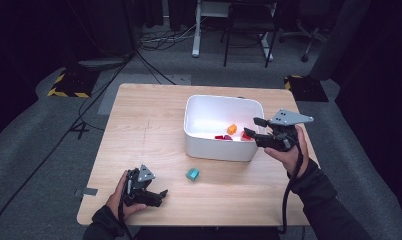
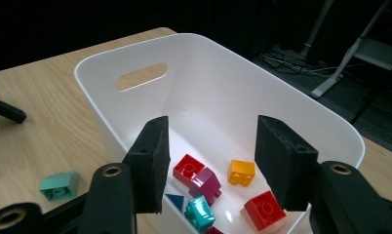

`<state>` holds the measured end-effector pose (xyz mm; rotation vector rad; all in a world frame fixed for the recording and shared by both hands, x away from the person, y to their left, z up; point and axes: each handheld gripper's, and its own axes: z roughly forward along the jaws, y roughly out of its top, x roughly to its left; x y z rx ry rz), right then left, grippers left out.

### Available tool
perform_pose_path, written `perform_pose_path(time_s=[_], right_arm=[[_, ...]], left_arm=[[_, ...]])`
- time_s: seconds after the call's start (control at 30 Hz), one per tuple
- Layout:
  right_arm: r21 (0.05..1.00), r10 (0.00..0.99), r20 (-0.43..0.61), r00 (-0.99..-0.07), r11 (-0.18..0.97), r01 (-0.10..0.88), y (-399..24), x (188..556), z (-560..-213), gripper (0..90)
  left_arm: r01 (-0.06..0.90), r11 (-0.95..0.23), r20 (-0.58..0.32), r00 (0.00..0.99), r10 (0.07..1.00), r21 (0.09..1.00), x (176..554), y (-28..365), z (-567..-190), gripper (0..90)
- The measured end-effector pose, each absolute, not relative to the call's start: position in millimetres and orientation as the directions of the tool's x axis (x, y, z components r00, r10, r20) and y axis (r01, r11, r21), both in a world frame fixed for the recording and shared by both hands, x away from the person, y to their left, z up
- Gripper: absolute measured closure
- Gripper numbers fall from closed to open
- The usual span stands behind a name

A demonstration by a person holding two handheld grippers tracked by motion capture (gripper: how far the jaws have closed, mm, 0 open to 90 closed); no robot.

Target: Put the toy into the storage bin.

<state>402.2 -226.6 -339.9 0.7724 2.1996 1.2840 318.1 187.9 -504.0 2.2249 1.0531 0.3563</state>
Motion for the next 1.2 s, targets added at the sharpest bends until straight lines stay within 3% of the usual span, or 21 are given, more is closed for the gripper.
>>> perform_pose_path(time_s=[0.47,0.8,1.2], right_arm=[[0.891,0.586,-0.125,-0.800,0.421,0.169,-213.1,358.9,-347.9,43.5],[0.861,0.474,-0.119,-0.872,0.486,0.147,-183.5,351.6,-389.0,36.5],[0.814,0.436,-0.097,-0.895,0.553,0.181,-146.8,354.3,-446.2,37.9]], left_arm=[[0.591,-0.474,-0.027,0.644,0.765,0.653,318.2,188.0,-504.0,0.5],[0.591,-0.474,-0.027,0.643,0.765,0.653,318.2,188.0,-504.0,0.5],[0.591,-0.474,-0.026,0.643,0.765,0.653,318.2,188.0,-504.0,0.5]])
